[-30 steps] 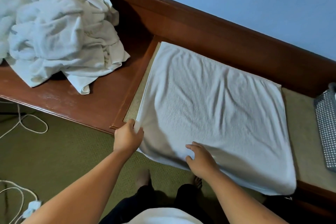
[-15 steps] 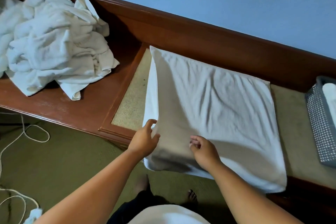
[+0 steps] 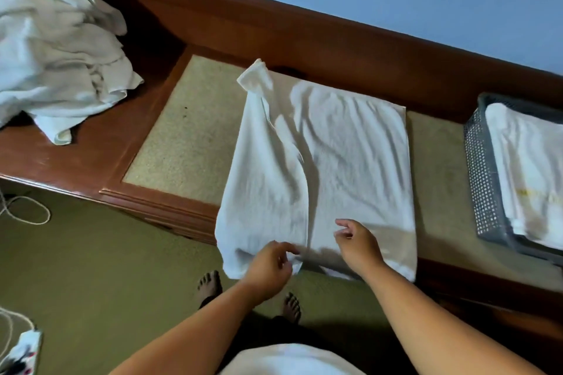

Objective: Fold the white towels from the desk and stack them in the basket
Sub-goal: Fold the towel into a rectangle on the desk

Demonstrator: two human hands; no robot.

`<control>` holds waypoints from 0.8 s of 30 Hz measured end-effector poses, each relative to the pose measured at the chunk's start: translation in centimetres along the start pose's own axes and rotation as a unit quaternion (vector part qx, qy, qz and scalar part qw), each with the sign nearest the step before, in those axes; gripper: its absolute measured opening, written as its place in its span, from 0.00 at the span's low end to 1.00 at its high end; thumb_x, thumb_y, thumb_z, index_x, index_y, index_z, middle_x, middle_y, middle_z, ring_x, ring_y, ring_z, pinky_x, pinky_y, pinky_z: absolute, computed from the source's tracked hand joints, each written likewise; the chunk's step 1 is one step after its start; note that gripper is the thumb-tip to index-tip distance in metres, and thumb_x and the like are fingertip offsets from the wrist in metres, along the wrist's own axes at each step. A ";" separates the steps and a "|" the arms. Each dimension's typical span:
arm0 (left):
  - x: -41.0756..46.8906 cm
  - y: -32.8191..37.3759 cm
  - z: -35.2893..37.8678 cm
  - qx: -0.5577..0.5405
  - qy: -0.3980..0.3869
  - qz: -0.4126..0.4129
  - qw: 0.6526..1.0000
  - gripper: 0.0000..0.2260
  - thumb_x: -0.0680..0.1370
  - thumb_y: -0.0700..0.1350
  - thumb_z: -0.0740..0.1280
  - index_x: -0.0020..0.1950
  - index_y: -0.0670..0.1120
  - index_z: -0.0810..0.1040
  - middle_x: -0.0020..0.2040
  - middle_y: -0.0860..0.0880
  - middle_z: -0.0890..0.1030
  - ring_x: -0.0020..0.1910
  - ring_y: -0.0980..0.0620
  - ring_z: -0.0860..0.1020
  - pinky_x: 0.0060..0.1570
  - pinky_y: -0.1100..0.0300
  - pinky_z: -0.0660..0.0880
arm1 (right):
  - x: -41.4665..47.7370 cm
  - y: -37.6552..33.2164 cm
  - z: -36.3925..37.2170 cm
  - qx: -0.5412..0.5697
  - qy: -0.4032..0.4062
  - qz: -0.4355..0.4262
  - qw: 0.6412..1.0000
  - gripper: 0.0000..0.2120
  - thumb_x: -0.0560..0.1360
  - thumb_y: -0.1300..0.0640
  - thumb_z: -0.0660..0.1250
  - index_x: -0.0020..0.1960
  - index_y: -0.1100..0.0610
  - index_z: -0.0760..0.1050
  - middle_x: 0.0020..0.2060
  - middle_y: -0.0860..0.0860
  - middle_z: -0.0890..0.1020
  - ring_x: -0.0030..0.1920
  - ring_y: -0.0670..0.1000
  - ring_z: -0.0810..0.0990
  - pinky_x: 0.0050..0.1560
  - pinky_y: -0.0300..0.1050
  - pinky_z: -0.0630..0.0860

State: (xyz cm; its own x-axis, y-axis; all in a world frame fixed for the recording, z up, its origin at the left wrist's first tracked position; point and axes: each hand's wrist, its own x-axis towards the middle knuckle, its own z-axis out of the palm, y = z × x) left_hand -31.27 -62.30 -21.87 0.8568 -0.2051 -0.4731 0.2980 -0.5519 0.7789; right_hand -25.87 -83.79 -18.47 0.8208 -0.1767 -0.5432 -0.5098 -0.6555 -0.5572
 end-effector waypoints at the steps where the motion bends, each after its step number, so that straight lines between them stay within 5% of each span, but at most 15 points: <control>1: -0.4 -1.1 -0.1 -0.007 0.063 -0.036 0.997 0.12 0.77 0.40 0.66 0.54 0.57 0.79 0.44 0.51 0.77 0.36 0.57 0.77 0.39 0.64 0.72 | 0.3 0.2 0.0 -0.003 -0.015 0.002 1.000 0.15 0.79 0.57 0.63 0.65 0.51 0.76 0.51 0.50 0.81 0.43 0.50 0.79 0.40 0.40 0.72; 4: -1.6 -4.0 -1.4 -0.035 0.196 -0.131 0.971 0.09 0.75 0.39 0.68 0.51 0.53 0.78 0.44 0.50 0.78 0.38 0.54 0.78 0.40 0.58 0.72 | 1.4 0.1 1.0 -0.023 -0.069 0.003 0.997 0.16 0.79 0.55 0.65 0.67 0.52 0.75 0.56 0.53 0.81 0.50 0.52 0.80 0.47 0.40 0.73; 7: -2.8 -5.4 -3.1 -0.066 0.244 -0.200 0.947 0.08 0.75 0.38 0.67 0.52 0.49 0.78 0.45 0.49 0.78 0.39 0.48 0.78 0.36 0.58 0.71 | 1.8 -1.6 3.2 -0.066 -0.093 -0.007 0.993 0.21 0.77 0.49 0.67 0.68 0.55 0.74 0.62 0.54 0.79 0.60 0.55 0.78 0.55 0.42 0.71; 11: -4.0 -5.3 -4.6 -0.077 0.250 -0.246 0.933 0.09 0.76 0.42 0.70 0.55 0.48 0.76 0.45 0.51 0.77 0.39 0.53 0.77 0.34 0.59 0.71 | 2.5 -4.5 6.2 -0.090 -0.055 0.003 0.994 0.31 0.74 0.39 0.68 0.68 0.59 0.71 0.63 0.58 0.76 0.61 0.61 0.78 0.60 0.53 0.76; 17: -4.2 -4.5 -5.0 -0.089 0.224 -0.280 0.929 0.22 0.76 0.47 0.73 0.67 0.47 0.71 0.59 0.49 0.76 0.51 0.49 0.78 0.50 0.51 0.78 | 2.6 -5.0 6.0 -0.078 -0.081 0.007 0.994 0.22 0.81 0.44 0.59 0.68 0.57 0.75 0.65 0.56 0.78 0.64 0.60 0.77 0.59 0.49 0.75; 21: -2.0 -5.3 -5.0 -0.238 0.222 -0.292 0.899 0.33 0.75 0.45 0.76 0.74 0.46 0.61 0.69 0.48 0.71 0.56 0.47 0.78 0.56 0.46 0.79 | 1.0 -2.0 4.7 -0.058 -0.068 -0.014 0.996 0.17 0.82 0.44 0.59 0.50 0.58 0.78 0.45 0.54 0.81 0.49 0.58 0.80 0.41 0.45 0.70; 24: 0.3 -6.6 -4.3 -0.312 0.218 -0.289 0.878 0.37 0.74 0.44 0.77 0.74 0.45 0.58 0.66 0.44 0.74 0.63 0.43 0.76 0.65 0.41 0.72 | 0.1 -0.2 3.5 -0.049 -0.043 -0.018 0.998 0.19 0.82 0.47 0.60 0.37 0.58 0.68 0.33 0.52 0.73 0.36 0.53 0.72 0.32 0.44 0.62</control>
State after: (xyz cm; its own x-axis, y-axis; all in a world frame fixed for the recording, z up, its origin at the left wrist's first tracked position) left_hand -31.16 -55.25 -25.34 0.5258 0.3684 -0.7667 0.7923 0.1158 0.5991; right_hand -26.54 -81.12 -20.62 0.8111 -0.0912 -0.5778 -0.4491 -0.7299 -0.5154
